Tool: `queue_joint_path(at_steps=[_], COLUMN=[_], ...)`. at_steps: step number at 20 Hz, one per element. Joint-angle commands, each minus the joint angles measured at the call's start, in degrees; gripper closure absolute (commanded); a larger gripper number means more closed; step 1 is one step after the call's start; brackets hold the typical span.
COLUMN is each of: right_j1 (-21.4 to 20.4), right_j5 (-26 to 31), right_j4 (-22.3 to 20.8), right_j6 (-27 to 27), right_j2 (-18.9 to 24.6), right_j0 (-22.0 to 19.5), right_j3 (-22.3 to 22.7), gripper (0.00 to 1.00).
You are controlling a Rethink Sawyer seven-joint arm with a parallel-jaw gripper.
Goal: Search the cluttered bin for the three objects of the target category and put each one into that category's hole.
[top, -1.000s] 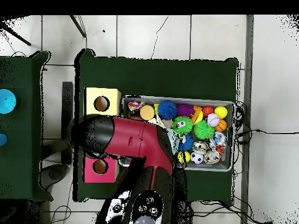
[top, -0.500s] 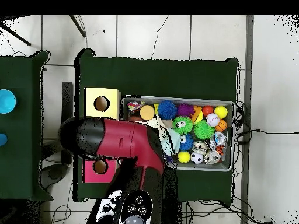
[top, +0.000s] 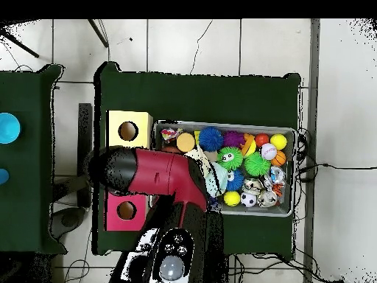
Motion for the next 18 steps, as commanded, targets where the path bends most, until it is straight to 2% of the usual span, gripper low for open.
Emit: queue_joint_path(at_steps=[1,10,14,18], right_j1=[6.65,4.08,2.52,-0.44], right_j5=[-8.79,-2.14,1.17,7.13], right_j4=[-0.43,2.68,3.02,1.95], right_j6=[5.09,9.74,10.91,10.95], right_j2=[5.06,4.04,2.92,0.91], right_j0=[-2.93,0.70,1.78,2.98], right_j3=[-1.70,-1.02,-1.02,-2.40], gripper=[1.00,1.00,1.00,1.00])
